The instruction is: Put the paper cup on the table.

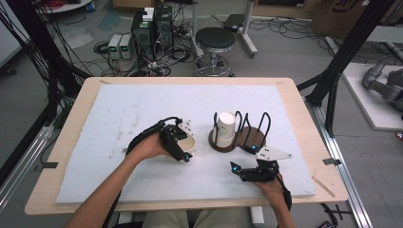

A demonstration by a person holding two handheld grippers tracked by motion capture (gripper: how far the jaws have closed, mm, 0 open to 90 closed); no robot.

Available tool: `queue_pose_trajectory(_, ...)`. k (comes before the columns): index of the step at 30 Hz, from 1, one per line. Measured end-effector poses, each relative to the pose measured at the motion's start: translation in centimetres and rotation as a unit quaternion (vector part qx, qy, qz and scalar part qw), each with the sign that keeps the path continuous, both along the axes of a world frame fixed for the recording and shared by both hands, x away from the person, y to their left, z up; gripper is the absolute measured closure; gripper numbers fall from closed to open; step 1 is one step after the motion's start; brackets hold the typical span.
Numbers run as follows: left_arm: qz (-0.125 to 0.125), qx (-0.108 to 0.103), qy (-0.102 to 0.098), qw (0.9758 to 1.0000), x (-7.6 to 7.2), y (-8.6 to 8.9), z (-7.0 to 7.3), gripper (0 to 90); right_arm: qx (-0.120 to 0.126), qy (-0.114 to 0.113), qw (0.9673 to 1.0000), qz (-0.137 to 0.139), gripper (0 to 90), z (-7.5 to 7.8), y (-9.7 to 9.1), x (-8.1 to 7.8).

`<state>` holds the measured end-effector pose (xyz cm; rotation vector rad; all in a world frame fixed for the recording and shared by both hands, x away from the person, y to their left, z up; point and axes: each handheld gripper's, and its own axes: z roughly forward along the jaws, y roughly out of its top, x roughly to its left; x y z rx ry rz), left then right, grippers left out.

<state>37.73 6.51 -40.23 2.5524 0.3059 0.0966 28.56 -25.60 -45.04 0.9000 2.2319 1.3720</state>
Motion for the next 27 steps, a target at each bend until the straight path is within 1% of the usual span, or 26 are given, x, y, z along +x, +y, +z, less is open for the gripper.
queue_pose_trajectory(5, 0.0, -0.002, -0.002, 1.0, -0.1, 0.1, -0.1, 28.3, 0.0, 0.0, 1.0, 0.001, 16.1, 0.0, 0.0, 0.0)
queue_pose_trajectory(8, 0.002, -0.004, -0.005, 1.0, -0.2, 0.1, -0.2, 26.3, 0.0, 0.0, 1.0, 0.001, 16.1, 0.0, 0.0, 0.0)
queue_pose_trajectory(11, 0.006, -0.007, -0.003, 1.0, -0.2, 0.1, -0.4, 22.3, 0.0, -0.001, 1.0, 0.001, 16.1, 0.0, 0.0, 0.0)
queue_pose_trajectory(12, 0.009, -0.01, -0.005, 0.9999, -0.2, 0.1, -0.5, 17.4, 0.0, -0.001, 1.0, 0.001, 16.1, 0.0, 0.0, 0.0)
queue_pose_trajectory(13, 0.014, -0.016, -0.005, 0.9998, -0.2, 0.2, -0.6, 15.5, 0.0, -0.002, 1.0, 0.001, 16.1, 0.0, 0.0, 0.0)
queue_pose_trajectory(15, 0.018, -0.027, -0.004, 0.9995, -0.3, 0.4, -0.9, 14.2, 0.0, -0.004, 1.0, 0.002, 16.1, 0.0, 0.0, 0.0)
queue_pose_trajectory(18, 0.027, -0.03, -0.006, 0.9992, -0.4, 0.6, -1.1, 11.2, 0.001, -0.003, 1.0, 0.001, 16.1, 0.0, -0.1, 0.0)
queue_pose_trajectory(22, 0.03, -0.034, -0.009, 0.9989, -0.5, 0.9, -1.0, 9.4, 0.003, -0.003, 1.0, 0.002, 16.1, 0.0, -0.1, -0.1)
queue_pose_trajectory(24, 0.031, -0.043, -0.006, 0.9986, -0.6, 1.1, -1.0, 9.0, 0.002, -0.003, 1.0, 0.002, 16.1, 0.0, -0.1, -0.1)
queue_pose_trajectory(27, 0.033, -0.041, -0.007, 0.9986, -0.9, 1.3, -1.2, 8.8, 0.003, -0.003, 1.0, 0.002, 16.1, 0.0, -0.1, -0.1)
